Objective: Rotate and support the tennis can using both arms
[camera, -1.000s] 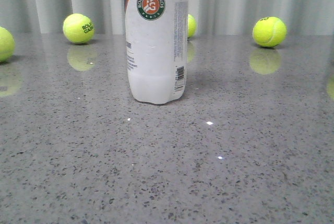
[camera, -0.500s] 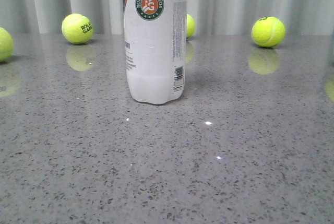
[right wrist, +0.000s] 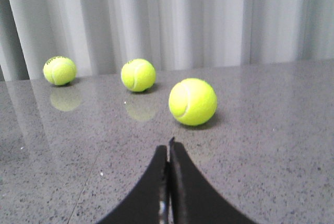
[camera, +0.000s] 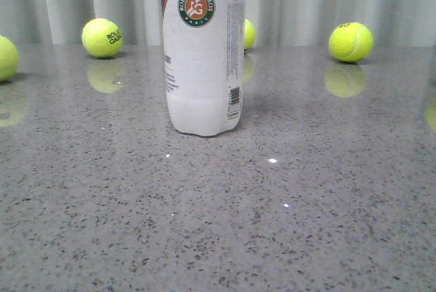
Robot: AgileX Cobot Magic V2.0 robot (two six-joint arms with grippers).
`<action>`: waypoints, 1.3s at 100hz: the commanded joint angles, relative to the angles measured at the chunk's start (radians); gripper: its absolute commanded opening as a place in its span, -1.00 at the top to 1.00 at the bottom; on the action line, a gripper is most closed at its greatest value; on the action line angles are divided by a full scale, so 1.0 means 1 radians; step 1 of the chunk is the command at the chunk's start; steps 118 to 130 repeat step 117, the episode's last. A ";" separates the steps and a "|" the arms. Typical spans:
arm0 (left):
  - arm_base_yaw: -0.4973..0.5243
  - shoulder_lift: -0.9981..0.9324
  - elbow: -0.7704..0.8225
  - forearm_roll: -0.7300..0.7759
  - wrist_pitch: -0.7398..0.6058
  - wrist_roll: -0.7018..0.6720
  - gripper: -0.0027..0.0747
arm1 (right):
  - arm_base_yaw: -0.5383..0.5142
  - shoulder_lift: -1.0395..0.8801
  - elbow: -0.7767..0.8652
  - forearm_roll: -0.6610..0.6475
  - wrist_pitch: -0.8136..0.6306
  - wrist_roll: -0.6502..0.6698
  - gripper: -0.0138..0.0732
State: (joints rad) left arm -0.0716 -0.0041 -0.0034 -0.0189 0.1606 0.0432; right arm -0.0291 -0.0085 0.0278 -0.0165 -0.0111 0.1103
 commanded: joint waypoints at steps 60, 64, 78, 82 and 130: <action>0.001 -0.039 0.048 -0.005 -0.077 -0.009 0.99 | -0.005 -0.025 -0.019 0.008 0.018 -0.018 0.81; 0.001 -0.039 0.048 -0.005 -0.077 -0.009 0.99 | -0.005 -0.025 -0.019 0.008 0.018 -0.018 0.81; 0.001 -0.039 0.048 -0.005 -0.077 -0.009 0.99 | -0.005 -0.025 -0.019 0.008 0.018 -0.018 0.81; 0.001 -0.039 0.048 -0.005 -0.077 -0.009 0.99 | -0.005 -0.025 -0.019 0.008 0.018 -0.018 0.81; 0.001 -0.039 0.048 -0.005 -0.077 -0.009 0.99 | -0.005 -0.025 -0.019 0.008 0.018 -0.018 0.81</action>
